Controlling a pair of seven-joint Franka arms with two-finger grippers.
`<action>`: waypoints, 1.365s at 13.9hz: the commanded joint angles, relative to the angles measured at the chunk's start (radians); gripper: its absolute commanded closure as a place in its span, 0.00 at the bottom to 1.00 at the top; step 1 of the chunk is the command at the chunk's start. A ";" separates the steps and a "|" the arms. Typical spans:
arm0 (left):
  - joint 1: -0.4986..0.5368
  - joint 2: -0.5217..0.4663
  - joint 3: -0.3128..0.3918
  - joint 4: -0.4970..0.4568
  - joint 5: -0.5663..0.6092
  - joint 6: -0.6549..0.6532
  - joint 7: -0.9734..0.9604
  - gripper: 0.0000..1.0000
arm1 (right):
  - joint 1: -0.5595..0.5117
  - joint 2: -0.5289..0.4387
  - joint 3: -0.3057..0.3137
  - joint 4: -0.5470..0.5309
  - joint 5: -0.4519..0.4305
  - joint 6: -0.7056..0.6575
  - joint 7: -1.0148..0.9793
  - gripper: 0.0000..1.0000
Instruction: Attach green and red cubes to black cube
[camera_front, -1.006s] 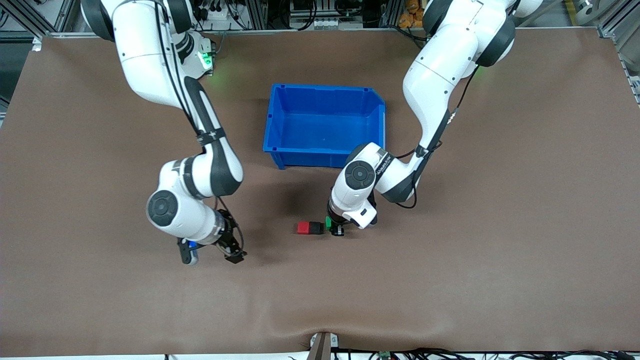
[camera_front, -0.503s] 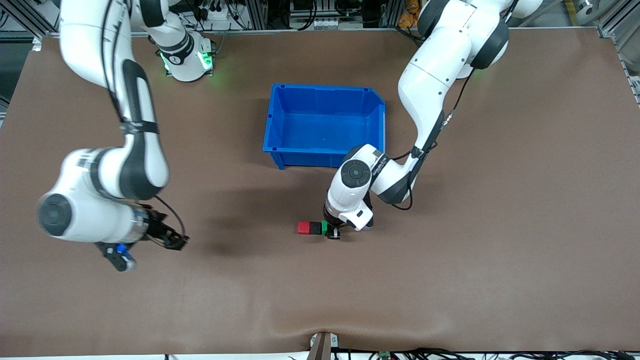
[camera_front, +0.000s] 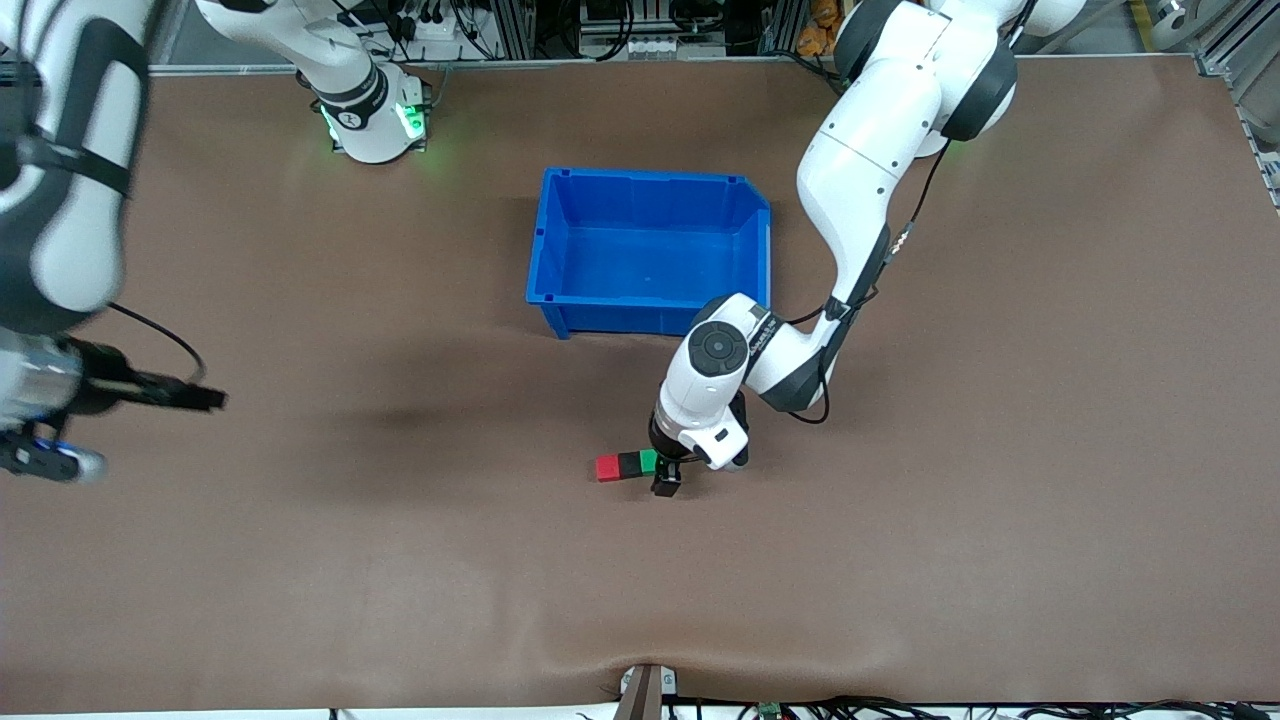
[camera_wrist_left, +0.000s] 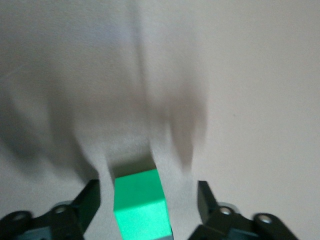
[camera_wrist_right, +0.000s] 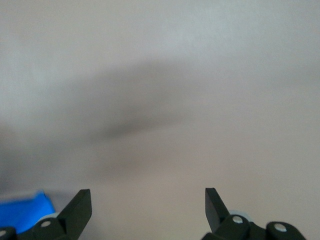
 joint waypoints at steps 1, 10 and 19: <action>-0.012 -0.044 0.019 0.009 0.008 -0.018 0.018 0.00 | 0.025 -0.088 -0.054 -0.029 -0.028 -0.096 -0.067 0.00; 0.123 -0.309 0.022 -0.027 0.053 -0.550 0.364 0.00 | 0.227 -0.297 -0.075 0.003 -0.353 -0.196 -0.054 0.00; 0.385 -0.751 0.019 -0.390 0.042 -0.615 1.015 0.00 | -0.342 -0.360 0.500 -0.032 -0.300 -0.145 -0.056 0.00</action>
